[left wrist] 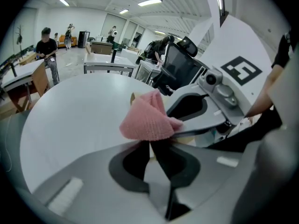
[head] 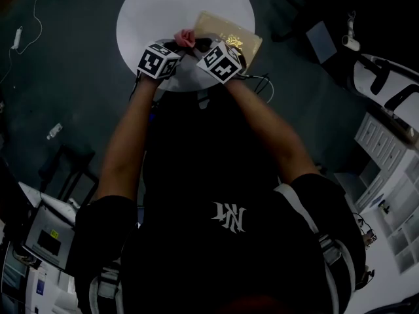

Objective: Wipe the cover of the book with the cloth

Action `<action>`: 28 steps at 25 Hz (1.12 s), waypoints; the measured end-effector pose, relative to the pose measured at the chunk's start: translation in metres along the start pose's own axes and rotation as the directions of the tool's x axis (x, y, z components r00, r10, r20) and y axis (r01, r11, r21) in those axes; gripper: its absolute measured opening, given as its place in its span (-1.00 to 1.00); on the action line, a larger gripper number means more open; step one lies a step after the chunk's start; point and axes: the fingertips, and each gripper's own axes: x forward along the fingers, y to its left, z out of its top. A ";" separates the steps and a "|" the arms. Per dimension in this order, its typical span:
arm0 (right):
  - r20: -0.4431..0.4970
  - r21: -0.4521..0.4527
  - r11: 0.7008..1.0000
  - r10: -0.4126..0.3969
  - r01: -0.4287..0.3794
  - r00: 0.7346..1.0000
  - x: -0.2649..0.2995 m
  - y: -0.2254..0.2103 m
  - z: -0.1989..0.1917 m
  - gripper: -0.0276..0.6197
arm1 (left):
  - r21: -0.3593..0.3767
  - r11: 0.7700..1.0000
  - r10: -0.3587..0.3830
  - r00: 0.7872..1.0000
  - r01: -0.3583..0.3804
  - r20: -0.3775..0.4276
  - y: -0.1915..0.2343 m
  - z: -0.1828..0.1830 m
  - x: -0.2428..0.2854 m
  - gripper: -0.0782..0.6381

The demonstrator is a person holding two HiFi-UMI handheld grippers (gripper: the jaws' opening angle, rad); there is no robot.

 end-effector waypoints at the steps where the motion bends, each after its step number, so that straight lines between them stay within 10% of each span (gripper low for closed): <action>1: -0.002 -0.010 1.000 0.000 0.000 1.000 0.000 0.001 0.000 -0.85 | 0.001 1.000 -0.001 1.000 0.001 0.001 0.000 0.000 0.000 -0.67; 28: -0.121 0.204 0.960 -0.172 0.194 0.978 -0.142 -0.040 -0.160 -0.85 | 0.006 1.000 0.006 1.000 -0.005 -0.029 -0.001 0.001 0.000 -0.66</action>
